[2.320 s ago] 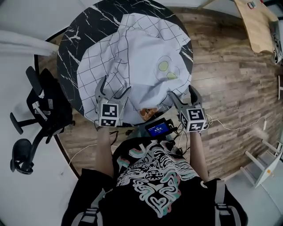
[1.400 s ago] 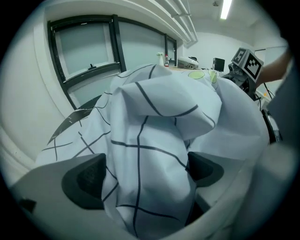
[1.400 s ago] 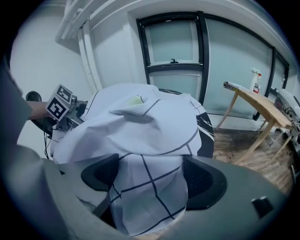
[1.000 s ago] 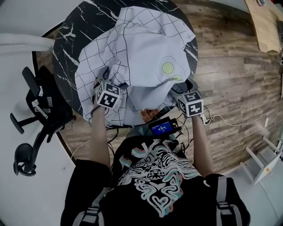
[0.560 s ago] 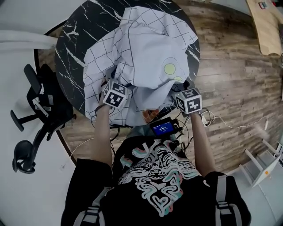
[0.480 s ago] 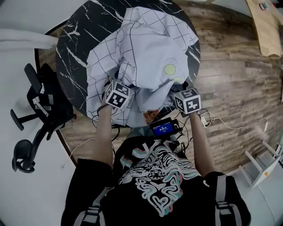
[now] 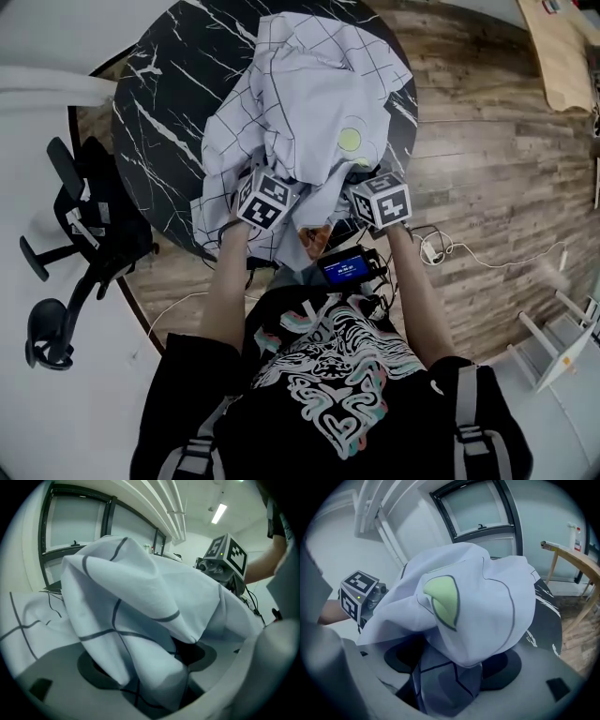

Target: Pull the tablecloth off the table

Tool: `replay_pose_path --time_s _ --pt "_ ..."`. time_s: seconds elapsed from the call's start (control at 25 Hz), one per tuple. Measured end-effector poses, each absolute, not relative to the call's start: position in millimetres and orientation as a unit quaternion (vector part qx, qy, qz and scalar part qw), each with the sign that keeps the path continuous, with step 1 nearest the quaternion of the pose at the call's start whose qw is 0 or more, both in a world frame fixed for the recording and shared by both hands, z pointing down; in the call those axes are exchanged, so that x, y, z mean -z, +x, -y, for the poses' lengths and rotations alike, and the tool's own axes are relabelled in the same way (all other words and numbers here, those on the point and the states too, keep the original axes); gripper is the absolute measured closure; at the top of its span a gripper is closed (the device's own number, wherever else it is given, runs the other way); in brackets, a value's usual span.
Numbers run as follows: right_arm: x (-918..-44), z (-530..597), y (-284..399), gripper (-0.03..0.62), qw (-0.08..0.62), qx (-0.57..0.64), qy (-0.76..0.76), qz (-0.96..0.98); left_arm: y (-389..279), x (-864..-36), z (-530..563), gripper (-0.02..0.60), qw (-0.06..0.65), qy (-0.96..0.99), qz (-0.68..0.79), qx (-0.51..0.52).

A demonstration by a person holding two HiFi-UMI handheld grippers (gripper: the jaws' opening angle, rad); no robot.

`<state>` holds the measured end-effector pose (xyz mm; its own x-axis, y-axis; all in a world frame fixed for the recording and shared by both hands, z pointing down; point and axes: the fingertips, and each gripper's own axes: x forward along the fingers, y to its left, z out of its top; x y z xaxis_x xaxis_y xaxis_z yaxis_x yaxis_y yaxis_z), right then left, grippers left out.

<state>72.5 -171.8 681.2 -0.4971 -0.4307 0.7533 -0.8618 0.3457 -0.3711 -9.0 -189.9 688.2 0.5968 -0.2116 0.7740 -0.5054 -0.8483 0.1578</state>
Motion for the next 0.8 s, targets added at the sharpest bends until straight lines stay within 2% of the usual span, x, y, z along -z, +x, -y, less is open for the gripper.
replay_pose_path --time_s 0.12,0.32,0.8 --pt "-678 176 62 0.23 0.261 -0.392 0.415 0.779 -4 -687 191 0.191 0.187 0.875 0.215 -0.392" --pt "-674 185 42 0.302 0.238 -0.408 0.391 0.79 -4 -685 195 0.253 0.179 0.878 0.244 -0.37" --pt "-682 186 44 0.332 0.253 -0.375 0.421 0.786 -3 -691 198 0.258 0.148 0.865 0.28 -0.389"
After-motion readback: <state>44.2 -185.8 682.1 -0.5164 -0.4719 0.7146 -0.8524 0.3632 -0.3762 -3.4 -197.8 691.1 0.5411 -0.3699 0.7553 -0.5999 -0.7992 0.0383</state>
